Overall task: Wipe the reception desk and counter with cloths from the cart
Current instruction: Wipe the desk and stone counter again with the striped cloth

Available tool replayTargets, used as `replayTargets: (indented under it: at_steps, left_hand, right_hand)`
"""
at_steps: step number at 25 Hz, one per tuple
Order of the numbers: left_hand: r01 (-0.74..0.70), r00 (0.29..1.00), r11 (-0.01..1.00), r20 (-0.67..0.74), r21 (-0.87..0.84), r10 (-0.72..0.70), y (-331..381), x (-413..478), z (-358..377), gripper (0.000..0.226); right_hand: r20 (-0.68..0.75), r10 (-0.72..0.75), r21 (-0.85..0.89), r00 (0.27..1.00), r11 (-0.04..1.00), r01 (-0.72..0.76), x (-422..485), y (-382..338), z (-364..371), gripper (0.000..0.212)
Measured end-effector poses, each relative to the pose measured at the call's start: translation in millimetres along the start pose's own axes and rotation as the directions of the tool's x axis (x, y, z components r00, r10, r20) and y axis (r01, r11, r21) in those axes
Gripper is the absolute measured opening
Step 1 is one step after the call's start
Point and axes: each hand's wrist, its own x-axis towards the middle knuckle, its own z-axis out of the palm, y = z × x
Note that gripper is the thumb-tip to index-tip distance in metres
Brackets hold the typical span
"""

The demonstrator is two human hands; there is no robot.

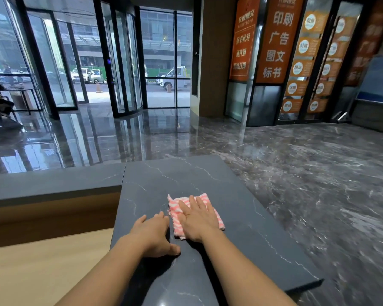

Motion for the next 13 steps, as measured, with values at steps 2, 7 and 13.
replayTargets:
  at_steps: [2,7,13]
  left_hand:
    - [0.009,1.0,1.0,0.011,-0.001,-0.009,0.4,-8.1,2.2,0.082]
    - [0.03,0.999,0.999,0.039,-0.03,-0.029,-4.0,-32.1,6.6,0.087]
    - [0.05,0.998,0.997,0.052,-0.066,-0.046,-4.1,-35.3,8.4,0.089]
  right_hand:
    - [-0.013,0.026,-0.009,1.0,1.0,-0.026,-0.4,23.3,-3.9,0.052]
    - [-0.033,0.243,-0.045,0.969,0.969,-0.245,-10.2,107.4,-19.5,0.053]
    - [-0.022,0.306,-0.013,0.952,0.952,-0.307,-29.5,99.5,-19.0,0.053]
